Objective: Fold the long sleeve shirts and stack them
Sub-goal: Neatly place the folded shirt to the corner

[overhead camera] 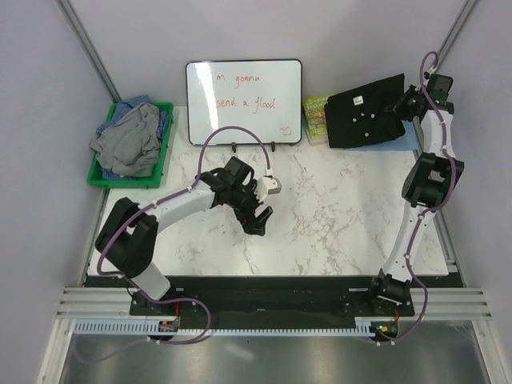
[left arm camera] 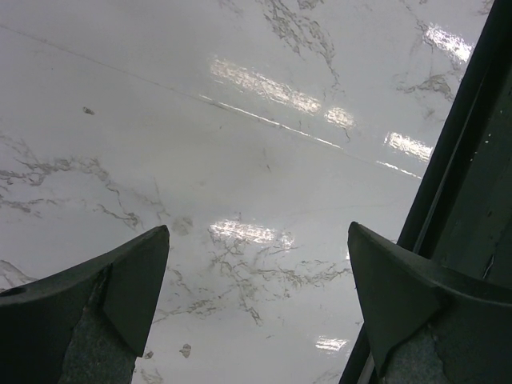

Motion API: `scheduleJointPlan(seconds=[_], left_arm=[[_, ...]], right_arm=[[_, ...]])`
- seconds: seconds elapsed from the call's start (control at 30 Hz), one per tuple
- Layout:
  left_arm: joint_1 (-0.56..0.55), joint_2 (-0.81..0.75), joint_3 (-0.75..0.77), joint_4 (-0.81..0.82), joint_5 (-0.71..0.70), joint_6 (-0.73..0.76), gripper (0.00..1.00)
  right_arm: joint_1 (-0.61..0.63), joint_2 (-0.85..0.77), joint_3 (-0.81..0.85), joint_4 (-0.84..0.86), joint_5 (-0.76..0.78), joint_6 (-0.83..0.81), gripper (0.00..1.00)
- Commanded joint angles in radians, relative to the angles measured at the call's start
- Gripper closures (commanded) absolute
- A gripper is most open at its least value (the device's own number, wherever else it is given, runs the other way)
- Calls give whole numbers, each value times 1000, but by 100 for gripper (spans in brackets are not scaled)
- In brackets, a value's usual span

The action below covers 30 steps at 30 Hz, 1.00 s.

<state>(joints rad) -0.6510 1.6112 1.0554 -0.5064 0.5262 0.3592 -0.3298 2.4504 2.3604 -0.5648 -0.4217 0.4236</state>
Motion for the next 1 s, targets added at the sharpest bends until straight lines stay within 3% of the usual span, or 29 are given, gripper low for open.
scheduleJointPlan(seconds=[0.0, 0.6, 0.67, 0.8, 0.9, 0.97], left_arm=[[5, 30, 61, -40, -5, -17, 1], [4, 87, 120, -61, 0, -63, 1], [4, 87, 121, -63, -6, -66, 1], [4, 75, 115, -70, -11, -74, 1], [4, 65, 109, -75, -18, -78, 1], [4, 61, 106, -75, -22, -83, 1]], right_arm=[[-20, 19, 89, 92, -32, -9, 100], [-52, 53, 123, 105, 40, -261, 100], [-51, 61, 122, 144, 63, -273, 92], [-46, 65, 103, 233, 118, -295, 33], [-45, 56, 102, 287, 158, -316, 15], [-45, 39, 100, 308, 166, -330, 14]])
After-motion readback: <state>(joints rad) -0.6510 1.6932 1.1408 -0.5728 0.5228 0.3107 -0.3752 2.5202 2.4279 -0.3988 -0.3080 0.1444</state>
